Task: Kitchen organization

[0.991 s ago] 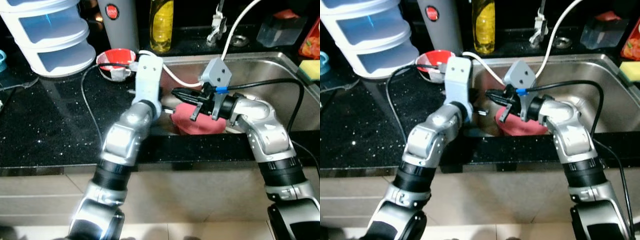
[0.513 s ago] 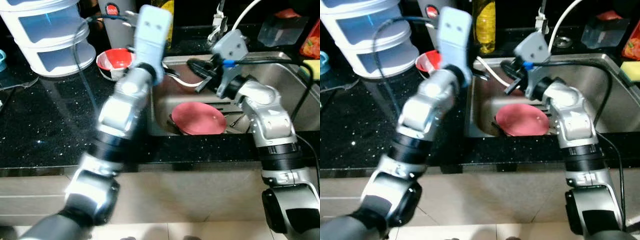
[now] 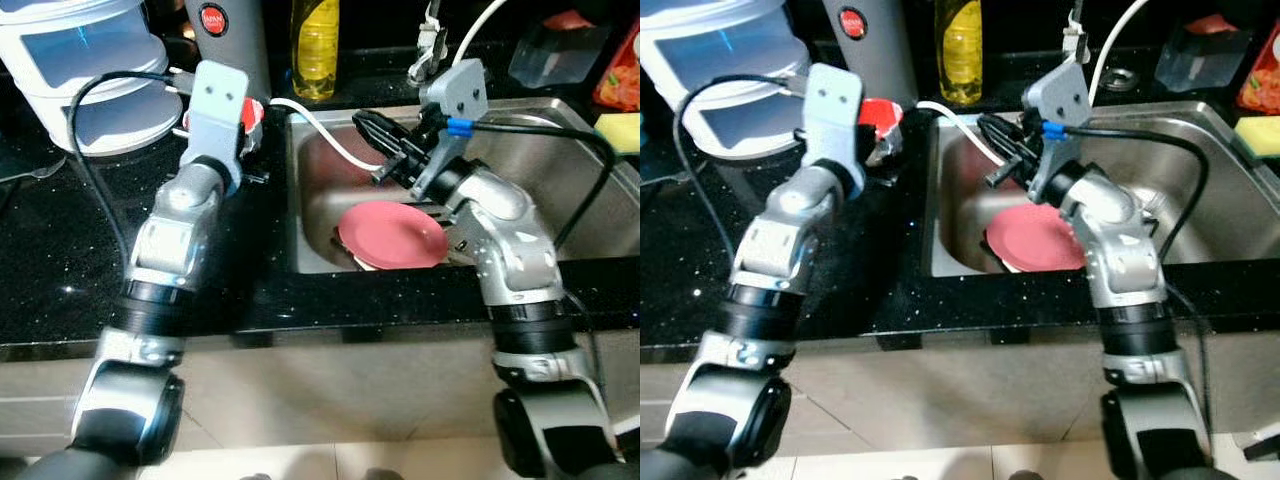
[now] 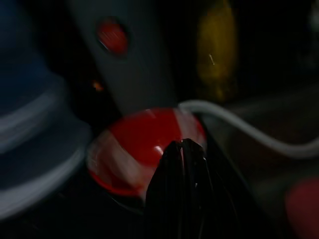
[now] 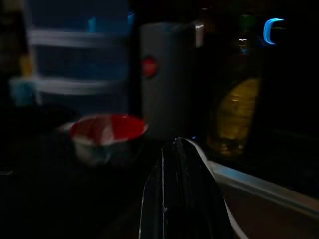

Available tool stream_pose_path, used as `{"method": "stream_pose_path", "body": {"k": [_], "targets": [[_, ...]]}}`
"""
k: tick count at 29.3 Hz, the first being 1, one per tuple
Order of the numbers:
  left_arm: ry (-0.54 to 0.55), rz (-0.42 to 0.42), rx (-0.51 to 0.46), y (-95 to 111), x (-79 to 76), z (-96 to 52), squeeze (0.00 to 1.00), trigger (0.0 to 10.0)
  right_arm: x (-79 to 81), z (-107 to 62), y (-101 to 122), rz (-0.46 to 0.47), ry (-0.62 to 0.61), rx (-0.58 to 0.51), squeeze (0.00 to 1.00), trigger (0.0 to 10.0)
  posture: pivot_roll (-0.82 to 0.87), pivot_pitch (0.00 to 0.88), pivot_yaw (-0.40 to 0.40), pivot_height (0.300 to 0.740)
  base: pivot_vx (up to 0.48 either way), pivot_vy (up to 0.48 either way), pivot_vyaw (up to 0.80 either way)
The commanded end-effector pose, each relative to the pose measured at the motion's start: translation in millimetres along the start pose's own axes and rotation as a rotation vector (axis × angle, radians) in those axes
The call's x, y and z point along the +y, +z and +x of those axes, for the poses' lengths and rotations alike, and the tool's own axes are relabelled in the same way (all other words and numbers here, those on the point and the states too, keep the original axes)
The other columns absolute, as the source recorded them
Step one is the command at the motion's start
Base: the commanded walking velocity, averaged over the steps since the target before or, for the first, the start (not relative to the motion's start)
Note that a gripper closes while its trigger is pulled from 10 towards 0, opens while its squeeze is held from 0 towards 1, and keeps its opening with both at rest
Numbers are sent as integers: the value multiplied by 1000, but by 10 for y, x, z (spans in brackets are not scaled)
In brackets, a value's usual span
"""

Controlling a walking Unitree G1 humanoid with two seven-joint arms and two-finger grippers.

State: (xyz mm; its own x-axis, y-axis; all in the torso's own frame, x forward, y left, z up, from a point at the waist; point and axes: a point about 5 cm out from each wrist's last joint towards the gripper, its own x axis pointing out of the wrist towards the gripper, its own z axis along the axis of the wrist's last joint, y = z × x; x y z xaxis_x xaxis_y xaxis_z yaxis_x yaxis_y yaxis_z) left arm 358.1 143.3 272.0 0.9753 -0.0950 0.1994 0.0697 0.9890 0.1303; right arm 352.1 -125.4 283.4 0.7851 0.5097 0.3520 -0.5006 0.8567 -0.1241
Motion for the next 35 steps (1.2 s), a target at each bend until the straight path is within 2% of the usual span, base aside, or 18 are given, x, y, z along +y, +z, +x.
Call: {"method": "stream_pose_path", "body": {"k": [1, 2, 8, 11, 13, 21, 35], "targets": [[49, -19, -52, 52, 69, -51, 0, 10000, -39, 8, -7, 39, -52, -16, 0, 10000, 27, 29, 54, 740, 0, 0, 0], [49, -21, -74, 55, 48, -100, 0, 10000, -25, 26, -24, 82, -73, -25, 0, 10000, 27, 29, 54, 740, 0, 0, 0], [41, -38, -162, 151, 26, -185, 0, 10000, 3, 54, 6, 126, -113, -84, 0, 10000, 38, 29, 47, 740, 0, 0, 0], [96, -29, -284, 349, 118, -259, 0, 10000, 33, 62, 82, 122, -163, -157, 0, 10000, 40, 27, 46, 740, 0, 0, 0], [135, -18, -322, 410, 189, -304, 0, 10000, 40, 53, 102, 132, -192, -185, 0, 10000, 38, 28, 50, 740, 0, 0, 0], [153, 8, -345, 397, 233, -375, 0, 10000, -21, 14, 78, 135, -244, -184, 0, 10000, 36, 28, 52, 740, 0, 0, 0], [148, 18, -356, 395, 201, -371, 0, 10000, -53, 29, 94, 122, -264, -193, 0, 10000, 32, 27, 50, 740, 388, 0, 0]]}}
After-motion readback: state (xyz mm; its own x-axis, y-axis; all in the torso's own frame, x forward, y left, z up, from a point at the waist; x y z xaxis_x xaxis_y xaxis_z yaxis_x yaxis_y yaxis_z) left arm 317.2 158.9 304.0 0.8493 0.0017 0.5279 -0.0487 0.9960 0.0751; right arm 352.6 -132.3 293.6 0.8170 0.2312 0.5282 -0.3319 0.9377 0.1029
